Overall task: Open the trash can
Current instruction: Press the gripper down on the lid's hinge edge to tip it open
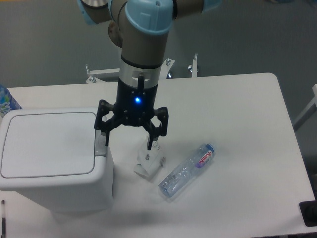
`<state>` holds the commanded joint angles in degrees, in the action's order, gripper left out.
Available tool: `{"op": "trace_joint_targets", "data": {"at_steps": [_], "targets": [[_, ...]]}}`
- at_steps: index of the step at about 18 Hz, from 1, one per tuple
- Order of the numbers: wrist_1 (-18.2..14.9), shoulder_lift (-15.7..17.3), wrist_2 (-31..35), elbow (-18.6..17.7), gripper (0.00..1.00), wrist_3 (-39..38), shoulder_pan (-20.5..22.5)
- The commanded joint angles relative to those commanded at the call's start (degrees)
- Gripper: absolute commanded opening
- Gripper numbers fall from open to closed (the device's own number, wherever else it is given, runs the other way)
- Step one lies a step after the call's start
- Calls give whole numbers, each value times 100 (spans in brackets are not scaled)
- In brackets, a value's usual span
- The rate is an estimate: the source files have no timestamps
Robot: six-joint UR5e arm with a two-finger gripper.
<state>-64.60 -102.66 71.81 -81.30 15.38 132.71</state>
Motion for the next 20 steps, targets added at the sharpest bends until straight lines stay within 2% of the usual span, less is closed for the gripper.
{"op": "trace_joint_targets", "data": {"at_steps": [20], "targets": [[70,-9,9,-141,100,18,-79]]}}
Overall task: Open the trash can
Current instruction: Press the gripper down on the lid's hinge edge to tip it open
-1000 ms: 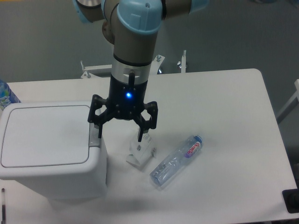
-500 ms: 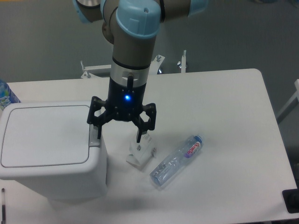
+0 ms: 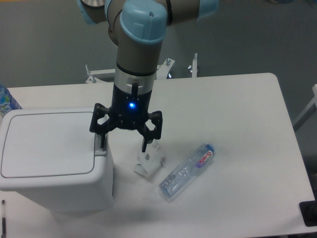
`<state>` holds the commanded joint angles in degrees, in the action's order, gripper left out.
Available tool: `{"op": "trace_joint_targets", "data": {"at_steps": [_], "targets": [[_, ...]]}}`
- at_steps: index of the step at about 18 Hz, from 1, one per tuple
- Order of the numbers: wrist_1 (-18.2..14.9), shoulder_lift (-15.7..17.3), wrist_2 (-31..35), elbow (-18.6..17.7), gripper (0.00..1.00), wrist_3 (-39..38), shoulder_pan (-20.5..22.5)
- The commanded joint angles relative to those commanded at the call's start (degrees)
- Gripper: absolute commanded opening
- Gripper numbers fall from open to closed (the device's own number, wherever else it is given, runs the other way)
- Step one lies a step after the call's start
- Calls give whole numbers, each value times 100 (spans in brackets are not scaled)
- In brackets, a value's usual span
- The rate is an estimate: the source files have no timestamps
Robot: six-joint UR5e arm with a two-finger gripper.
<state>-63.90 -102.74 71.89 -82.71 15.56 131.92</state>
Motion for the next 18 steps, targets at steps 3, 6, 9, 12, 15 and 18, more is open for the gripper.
{"op": "trace_joint_targets", "data": {"at_steps": [3,6,9,12,15,18], "targets": [[61,-9,9,-9,100,-9,0],[70,-9,9,-26,100,-9,0],[79,0,9,-44,100,-9,0],[88,-9,9,-44,100,0,0],[97,0,9,-44,100,17,0],[97,-9,18,-44,100,35,0]]}}
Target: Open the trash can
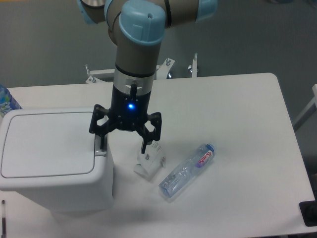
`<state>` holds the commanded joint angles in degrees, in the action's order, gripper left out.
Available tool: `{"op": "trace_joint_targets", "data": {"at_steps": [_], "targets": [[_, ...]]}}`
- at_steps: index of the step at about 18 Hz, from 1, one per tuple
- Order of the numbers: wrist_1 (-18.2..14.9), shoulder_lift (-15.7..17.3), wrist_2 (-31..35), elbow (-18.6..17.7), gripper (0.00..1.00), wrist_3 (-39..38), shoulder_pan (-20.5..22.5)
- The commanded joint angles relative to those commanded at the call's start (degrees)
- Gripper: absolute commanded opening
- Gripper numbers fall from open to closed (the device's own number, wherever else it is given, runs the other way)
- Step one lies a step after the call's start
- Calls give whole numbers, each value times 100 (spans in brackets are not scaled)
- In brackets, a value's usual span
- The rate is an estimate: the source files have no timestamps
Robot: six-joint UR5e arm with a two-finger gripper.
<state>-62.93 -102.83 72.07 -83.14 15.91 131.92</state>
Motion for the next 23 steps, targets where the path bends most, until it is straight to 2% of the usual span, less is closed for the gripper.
{"op": "trace_joint_targets", "data": {"at_steps": [9,14,19,23], "targets": [[0,9,9,-44,100,0,0],[26,-9,0,61,100,-9,0],[290,-44,96,614,100,61,131],[308,-26,632,905,100,237,649]]}}
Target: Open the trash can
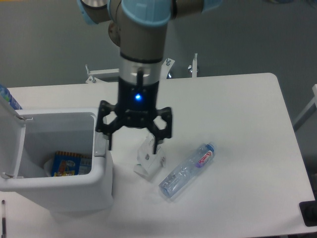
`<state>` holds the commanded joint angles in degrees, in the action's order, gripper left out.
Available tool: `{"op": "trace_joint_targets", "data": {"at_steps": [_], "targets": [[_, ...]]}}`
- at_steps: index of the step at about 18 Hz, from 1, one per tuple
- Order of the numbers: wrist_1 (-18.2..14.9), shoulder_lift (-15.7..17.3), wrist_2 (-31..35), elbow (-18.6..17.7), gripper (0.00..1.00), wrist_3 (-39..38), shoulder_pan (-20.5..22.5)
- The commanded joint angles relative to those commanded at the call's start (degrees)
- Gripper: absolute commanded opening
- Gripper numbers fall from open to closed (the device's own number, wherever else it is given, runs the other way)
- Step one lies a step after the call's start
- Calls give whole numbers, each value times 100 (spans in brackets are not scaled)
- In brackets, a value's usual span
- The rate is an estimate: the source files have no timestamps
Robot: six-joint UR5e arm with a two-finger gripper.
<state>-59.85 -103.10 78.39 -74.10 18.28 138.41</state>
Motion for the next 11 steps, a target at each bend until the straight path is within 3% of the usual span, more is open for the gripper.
{"op": "trace_joint_targets", "data": {"at_steps": [4,11], "targets": [[-53,87,289,-61,100,579,475],[-272,272,1459,-720,100,3109,897]]}}
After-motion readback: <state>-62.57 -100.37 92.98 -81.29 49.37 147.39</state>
